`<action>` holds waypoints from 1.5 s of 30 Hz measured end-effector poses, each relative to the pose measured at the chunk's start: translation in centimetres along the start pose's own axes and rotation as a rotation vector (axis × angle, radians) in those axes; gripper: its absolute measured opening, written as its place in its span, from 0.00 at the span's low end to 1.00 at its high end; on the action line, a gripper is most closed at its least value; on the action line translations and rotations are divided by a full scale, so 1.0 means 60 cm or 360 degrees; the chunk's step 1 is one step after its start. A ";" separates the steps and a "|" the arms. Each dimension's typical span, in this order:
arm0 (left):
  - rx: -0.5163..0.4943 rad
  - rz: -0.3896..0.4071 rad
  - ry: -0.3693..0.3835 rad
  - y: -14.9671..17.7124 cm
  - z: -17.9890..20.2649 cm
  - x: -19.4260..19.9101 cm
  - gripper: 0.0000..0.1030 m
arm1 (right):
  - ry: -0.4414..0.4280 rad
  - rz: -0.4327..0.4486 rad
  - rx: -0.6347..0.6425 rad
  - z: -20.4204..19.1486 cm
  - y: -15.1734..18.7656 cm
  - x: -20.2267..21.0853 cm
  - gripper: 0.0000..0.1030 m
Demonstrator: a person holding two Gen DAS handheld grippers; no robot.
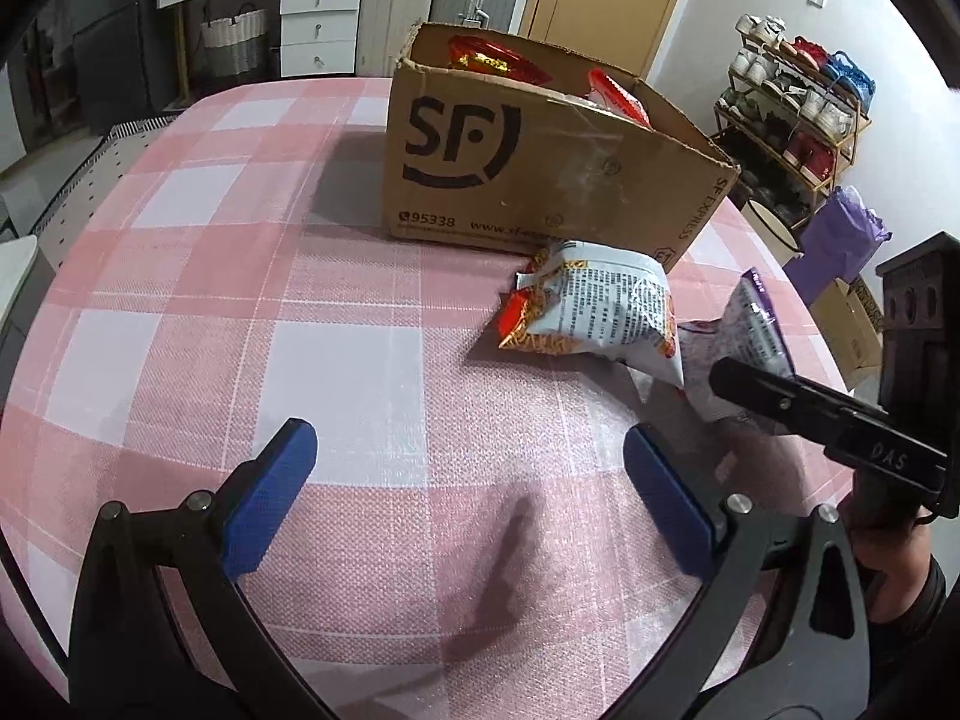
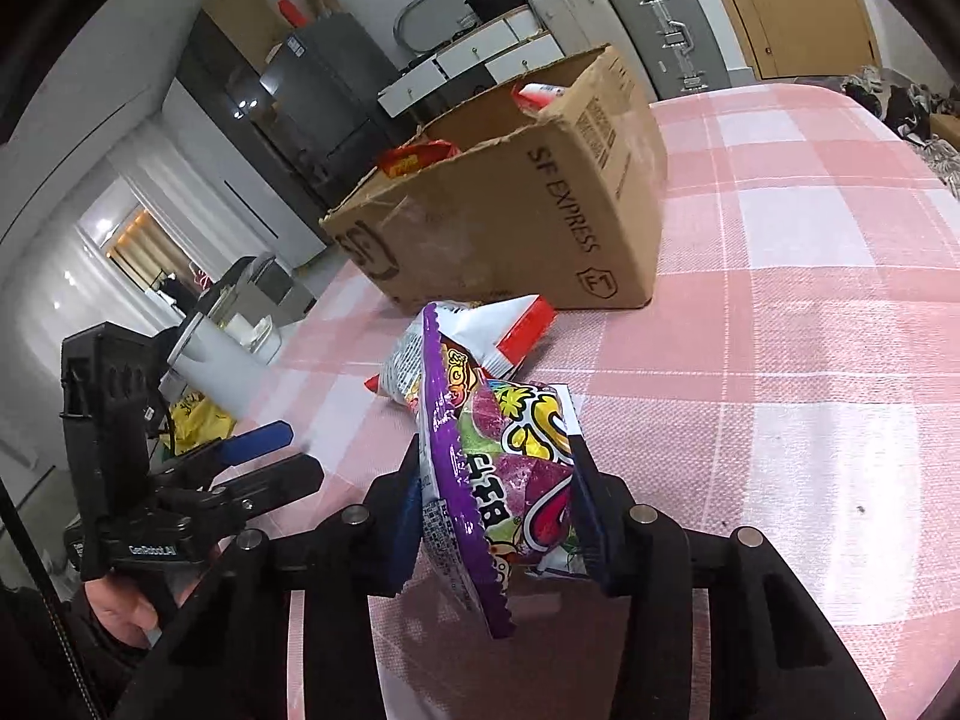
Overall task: Organize snacks
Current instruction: 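Grasp the purple candy bag with the right gripper while the left grasps the white chip bag, then lift both held bags and carry them over the cardboard box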
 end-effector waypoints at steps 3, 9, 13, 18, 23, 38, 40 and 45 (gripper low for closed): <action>-0.0011 -0.0004 0.0002 -0.002 0.006 -0.001 0.99 | 0.0008 0.0025 -0.0002 0.002 0.001 0.006 0.42; -0.0067 0.0011 0.0077 -0.020 0.027 -0.001 0.99 | -0.0015 0.0107 0.0002 0.009 0.000 0.023 0.42; -0.0091 0.0018 0.0096 -0.048 0.048 -0.007 0.99 | -0.0016 0.0193 0.0000 0.014 -0.004 0.047 0.42; -0.0155 -0.0024 0.0103 -0.077 0.081 -0.028 0.99 | 0.0010 0.0258 0.0003 0.012 -0.007 0.070 0.42; -0.0267 -0.0044 0.0043 -0.094 0.113 -0.061 0.99 | 0.0084 0.0294 -0.0036 0.019 -0.005 0.093 0.42; -0.0270 -0.0164 0.0051 -0.122 0.129 -0.121 0.64 | 0.0115 0.0320 -0.0070 0.030 0.020 0.140 0.42; -0.0268 -0.0160 0.0064 -0.124 0.127 -0.121 0.60 | 0.0114 0.0319 -0.0067 0.028 0.022 0.142 0.42; -0.0259 -0.0168 0.0135 -0.112 0.110 -0.103 0.49 | 0.0129 0.0312 -0.0065 0.025 0.024 0.143 0.42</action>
Point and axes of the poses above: each gripper's, at about its wrist camera, not at the fingertips, and x roughly against the way its jaws point, z to its right, y to its underside, the point moved 2 cm from there along -x, roughly the way its jaws point, and after that the axes turned 4 degrees about x, right-handed, at the moved point
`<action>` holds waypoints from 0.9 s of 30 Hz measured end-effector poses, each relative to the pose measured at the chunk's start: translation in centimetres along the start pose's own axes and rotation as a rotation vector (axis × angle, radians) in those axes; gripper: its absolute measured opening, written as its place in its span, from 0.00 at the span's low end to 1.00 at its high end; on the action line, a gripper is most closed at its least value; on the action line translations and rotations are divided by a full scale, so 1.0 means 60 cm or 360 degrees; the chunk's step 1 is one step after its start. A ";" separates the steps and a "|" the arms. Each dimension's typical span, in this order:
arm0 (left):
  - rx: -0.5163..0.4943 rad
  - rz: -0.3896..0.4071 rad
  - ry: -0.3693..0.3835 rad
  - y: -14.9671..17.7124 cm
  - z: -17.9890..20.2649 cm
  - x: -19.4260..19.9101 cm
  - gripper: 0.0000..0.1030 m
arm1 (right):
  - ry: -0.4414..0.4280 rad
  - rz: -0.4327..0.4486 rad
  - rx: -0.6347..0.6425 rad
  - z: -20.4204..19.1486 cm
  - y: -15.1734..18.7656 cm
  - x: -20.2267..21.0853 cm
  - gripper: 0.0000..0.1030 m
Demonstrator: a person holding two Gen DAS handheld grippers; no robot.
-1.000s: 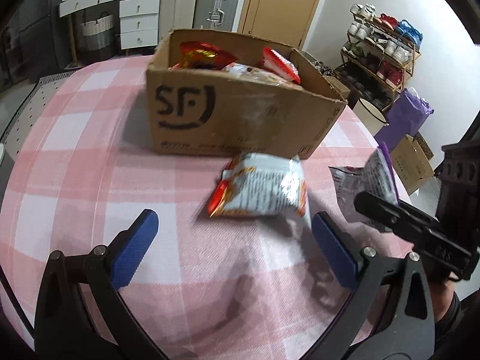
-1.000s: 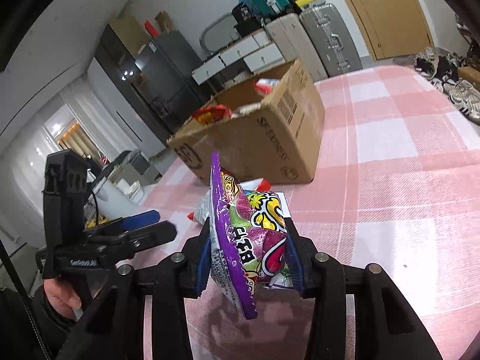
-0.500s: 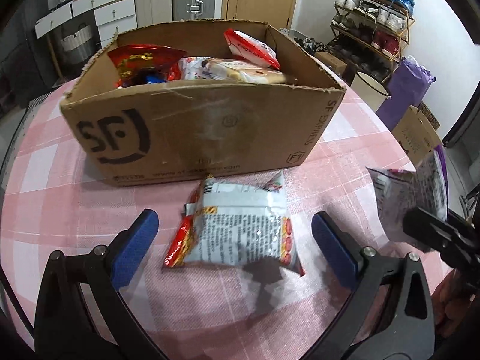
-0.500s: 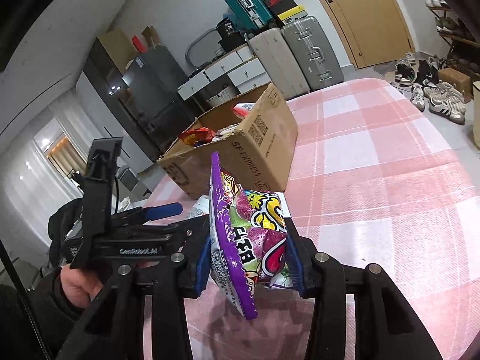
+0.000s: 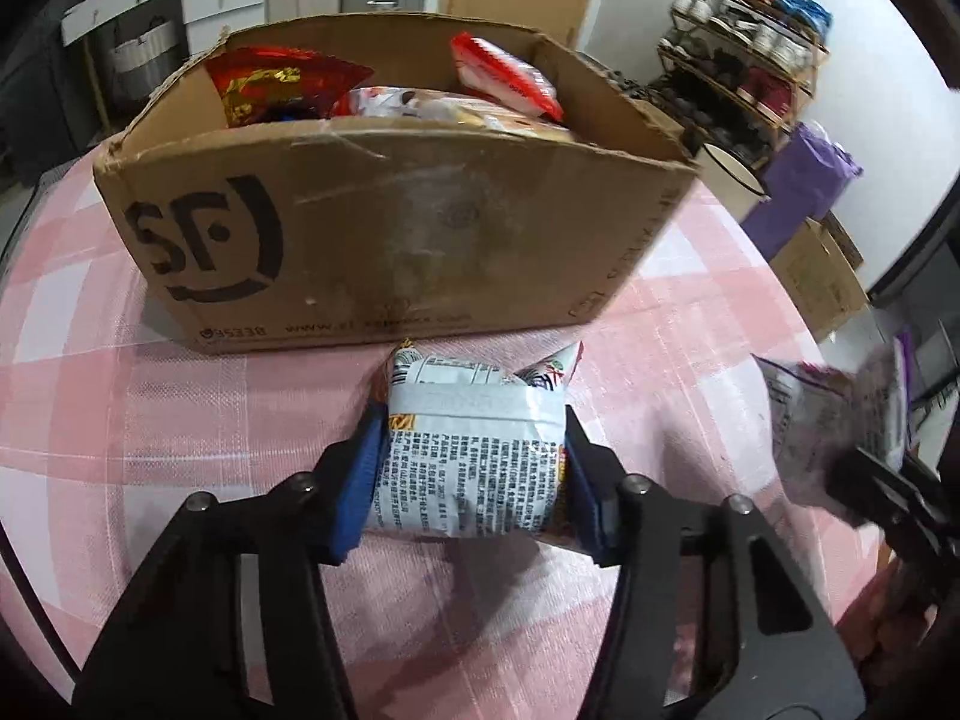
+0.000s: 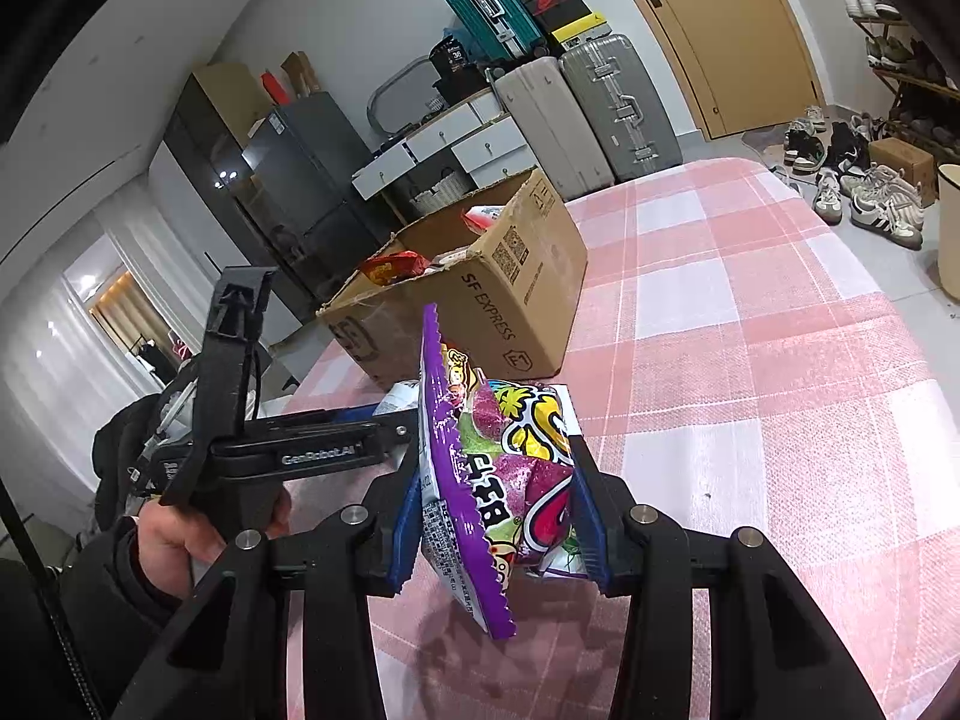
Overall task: Organize snacks
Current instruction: 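Lift both held bags and carry them over the cardboard box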
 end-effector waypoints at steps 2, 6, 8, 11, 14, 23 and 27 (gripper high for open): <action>-0.0034 0.0019 -0.0002 0.006 0.000 0.013 0.49 | 0.0003 -0.0007 0.0011 -0.006 -0.001 0.000 0.43; -0.0051 0.0041 0.0018 0.016 0.005 0.032 0.49 | 0.0014 -0.0005 0.0039 -0.020 0.001 0.006 0.43; -0.0053 0.0064 0.0022 0.016 0.005 0.044 0.49 | 0.0009 -0.0007 0.0038 -0.021 0.001 0.006 0.43; -0.0065 0.0091 0.0011 0.016 0.005 0.065 0.49 | 0.0009 -0.0015 0.0063 -0.038 0.004 0.008 0.43; -0.0077 0.0122 0.0020 0.026 0.009 0.096 0.49 | 0.0010 -0.0020 0.0093 -0.055 0.003 0.008 0.43; -0.0081 0.0190 0.0056 0.061 0.019 0.186 0.49 | 0.0014 -0.0014 0.0164 -0.093 -0.001 0.018 0.43; -0.0071 0.0224 0.0058 0.083 0.018 0.200 0.49 | 0.0014 -0.0009 0.0203 -0.114 -0.002 0.026 0.43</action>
Point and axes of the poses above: each gripper's, at about its wrist camera, not at the fingertips, and x roughly against the way its jaws point, z to its right, y to its underside, the point moved 2 cm from there along -x, roughly the way its jaws point, and after that the axes turned 4 degrees about x, right-handed, at the moved point
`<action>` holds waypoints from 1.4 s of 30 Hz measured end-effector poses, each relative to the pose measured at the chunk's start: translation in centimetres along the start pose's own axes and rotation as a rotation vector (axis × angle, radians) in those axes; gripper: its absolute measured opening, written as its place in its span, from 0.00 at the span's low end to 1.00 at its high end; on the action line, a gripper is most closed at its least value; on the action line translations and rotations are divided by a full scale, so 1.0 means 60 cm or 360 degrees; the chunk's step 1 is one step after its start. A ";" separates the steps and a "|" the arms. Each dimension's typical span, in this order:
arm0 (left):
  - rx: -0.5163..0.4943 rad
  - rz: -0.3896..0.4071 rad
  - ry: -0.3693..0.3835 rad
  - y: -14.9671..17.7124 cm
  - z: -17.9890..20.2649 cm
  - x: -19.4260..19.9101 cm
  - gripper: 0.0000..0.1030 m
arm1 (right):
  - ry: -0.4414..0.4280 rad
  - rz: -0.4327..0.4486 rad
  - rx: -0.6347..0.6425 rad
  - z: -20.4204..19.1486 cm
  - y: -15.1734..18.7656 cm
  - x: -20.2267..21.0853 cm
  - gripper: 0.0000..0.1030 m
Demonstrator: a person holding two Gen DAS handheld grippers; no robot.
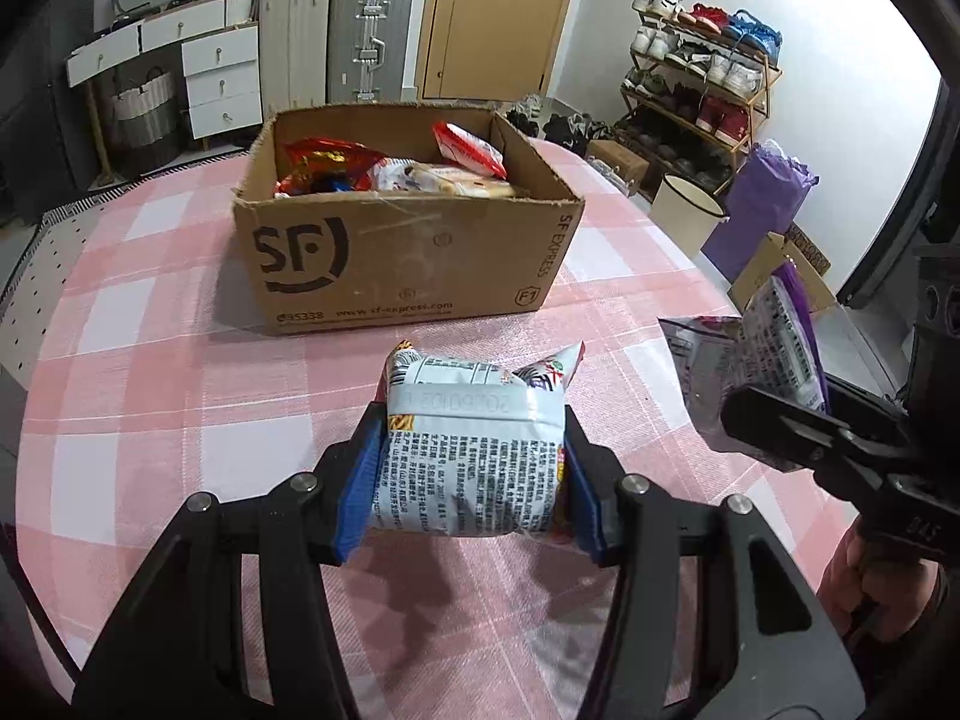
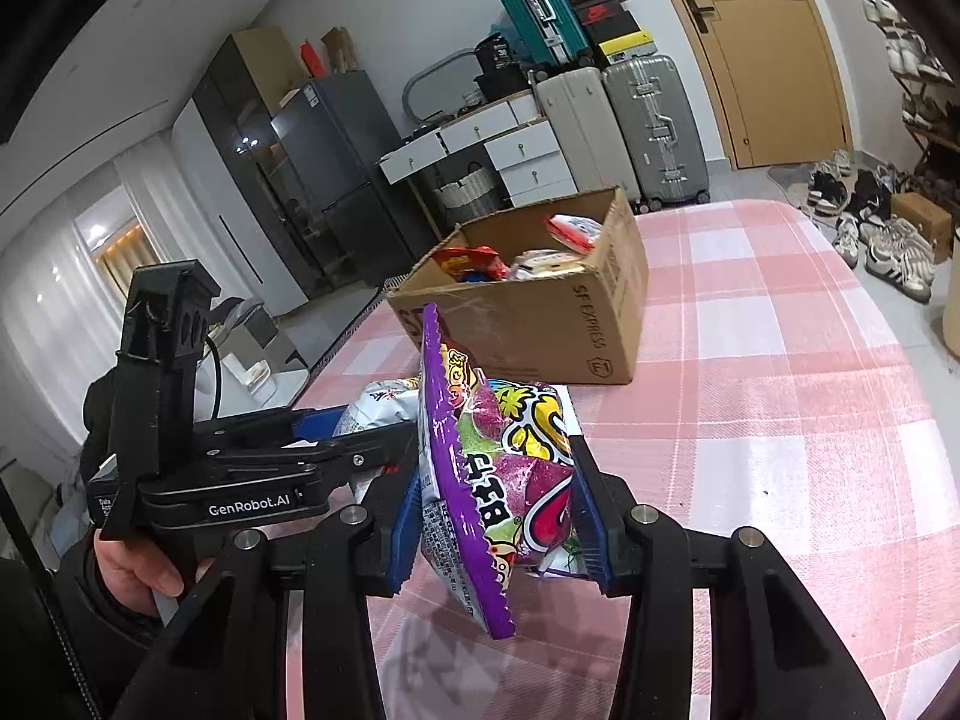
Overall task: Organize snacks
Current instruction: 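Lift both held bags and carry them over the cardboard box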
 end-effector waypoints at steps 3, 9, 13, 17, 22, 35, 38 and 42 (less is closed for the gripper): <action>0.0007 0.0023 0.0002 0.006 -0.008 0.025 0.50 | 0.0001 -0.0001 0.0018 -0.011 -0.001 0.004 0.43; 0.0036 0.0078 0.0015 0.010 -0.020 0.063 0.50 | 0.0003 -0.0006 0.0080 -0.043 -0.008 0.011 0.43; 0.0056 0.0111 0.0026 0.014 -0.025 0.087 0.50 | -0.0001 -0.0002 0.0128 -0.063 -0.021 0.014 0.43; 0.0081 0.0155 0.0025 0.009 -0.035 0.116 0.50 | -0.0016 0.0017 0.0203 -0.090 -0.047 0.019 0.43; 0.0095 0.0208 0.0007 -0.002 -0.052 0.151 0.50 | -0.0037 0.0023 0.0275 -0.112 -0.084 0.015 0.43; 0.0098 0.0320 -0.0041 -0.087 -0.077 0.218 0.50 | -0.0050 0.0084 0.0392 -0.128 -0.203 0.012 0.43; 0.0062 0.0374 -0.0068 -0.116 -0.074 0.224 0.50 | -0.0011 0.0102 0.0444 -0.125 -0.231 0.006 0.43; 0.0066 0.0355 -0.0036 -0.157 -0.069 0.212 0.50 | 0.0019 0.0103 0.0467 -0.112 -0.272 -0.009 0.43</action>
Point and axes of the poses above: each gripper's, at about its wrist camera, not at the fingertips, and x roughly against the way its jaws point, z to its right, y to its underside, the point moved 2 cm from there along -x, roughly the way its jaws point, and after that the axes turned 4 degrees about x, right-handed, at the moved point
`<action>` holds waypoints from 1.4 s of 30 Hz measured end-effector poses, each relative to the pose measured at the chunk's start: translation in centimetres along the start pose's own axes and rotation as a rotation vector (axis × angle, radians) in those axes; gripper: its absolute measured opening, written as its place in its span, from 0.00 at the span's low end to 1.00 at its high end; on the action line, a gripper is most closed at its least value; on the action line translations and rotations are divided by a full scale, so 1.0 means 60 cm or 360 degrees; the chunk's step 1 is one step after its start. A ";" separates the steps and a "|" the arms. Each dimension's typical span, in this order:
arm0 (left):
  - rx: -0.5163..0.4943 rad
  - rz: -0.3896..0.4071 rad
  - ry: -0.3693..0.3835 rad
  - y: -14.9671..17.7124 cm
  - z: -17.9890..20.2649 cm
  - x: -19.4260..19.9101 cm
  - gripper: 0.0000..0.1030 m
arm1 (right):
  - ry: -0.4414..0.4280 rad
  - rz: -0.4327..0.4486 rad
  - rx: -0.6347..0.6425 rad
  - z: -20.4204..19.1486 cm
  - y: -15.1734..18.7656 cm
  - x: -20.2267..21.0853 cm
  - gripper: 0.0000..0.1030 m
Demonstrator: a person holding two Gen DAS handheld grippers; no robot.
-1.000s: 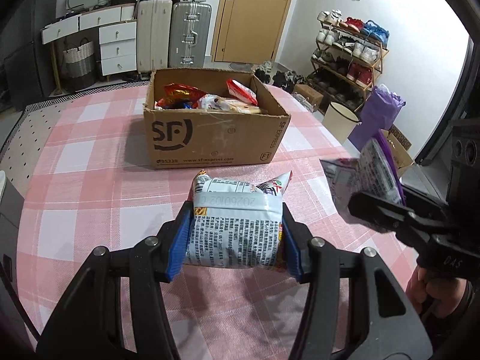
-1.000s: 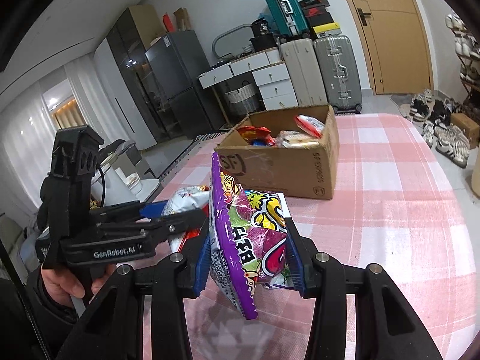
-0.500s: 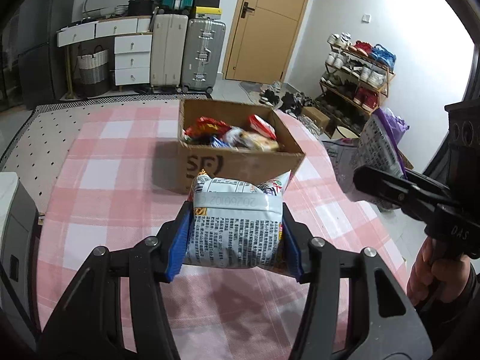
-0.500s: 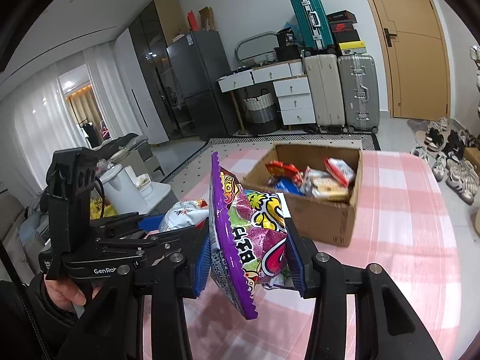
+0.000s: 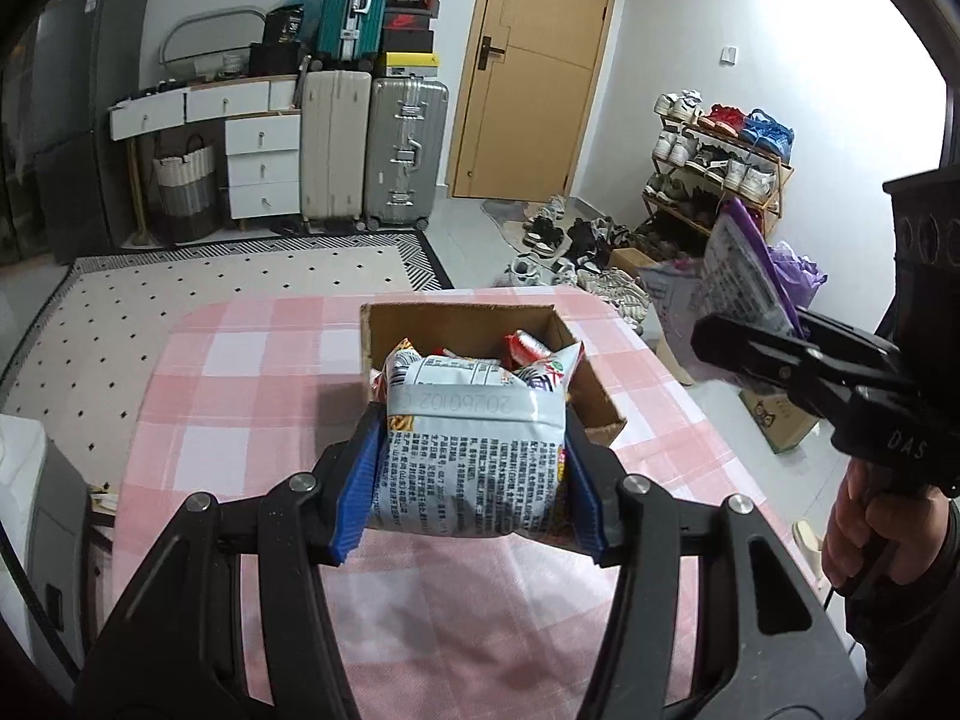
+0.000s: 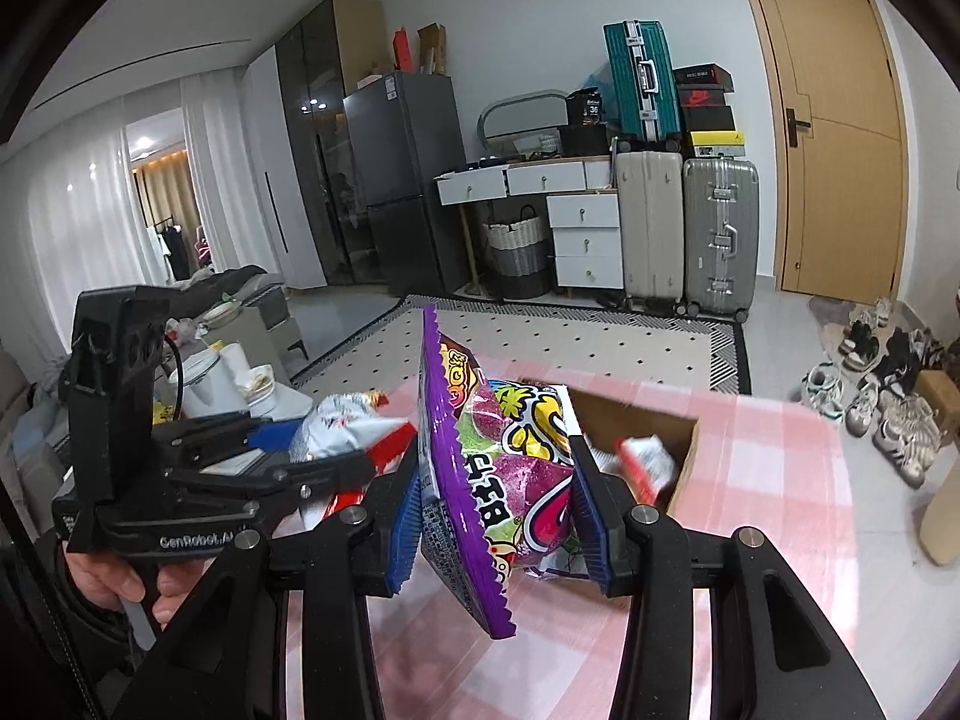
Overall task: Organize snacks
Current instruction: 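Lift both held bags and carry them over the cardboard box, then open both grippers to drop the bags into the box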
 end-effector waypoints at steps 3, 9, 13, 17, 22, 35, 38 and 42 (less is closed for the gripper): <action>-0.0012 -0.0002 0.0002 -0.027 0.003 -0.017 0.50 | 0.0011 0.0012 0.0036 0.009 -0.025 -0.008 0.43; -0.0077 -0.0008 -0.0050 -0.086 0.017 -0.070 0.50 | 0.0013 0.0015 0.0089 0.030 -0.072 -0.040 0.43; -0.0088 -0.0028 -0.0056 -0.121 0.020 -0.114 0.50 | 0.0013 -0.0001 0.0096 0.048 -0.092 -0.075 0.43; -0.0099 -0.0038 -0.0052 -0.142 0.020 -0.150 0.50 | 0.0017 -0.0039 0.0079 0.070 -0.097 -0.115 0.43; -0.0090 -0.0092 -0.0043 -0.164 0.013 -0.216 0.50 | 0.0060 -0.0103 0.0009 0.101 -0.091 -0.170 0.43; -0.0029 -0.0220 0.0024 -0.150 -0.010 -0.343 0.51 | 0.0070 -0.0230 -0.0078 0.159 -0.058 -0.259 0.43; -0.0006 -0.0244 0.0038 -0.146 -0.012 -0.359 0.52 | 0.0077 -0.0230 -0.0063 0.157 -0.051 -0.262 0.47; -0.0026 -0.0287 0.0041 -0.138 -0.012 -0.379 0.55 | 0.0059 -0.0211 -0.0046 0.147 -0.045 -0.259 0.51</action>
Point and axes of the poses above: each gripper's, at about its wrist camera, not at the fingertips, and x roughly against the way its jaws point, z to its right, y to its underside, the point moved 2 cm from there along -x, roughly the way its jaws point, and after that the axes turned 4 degrees about x, right-handed, at the moved point
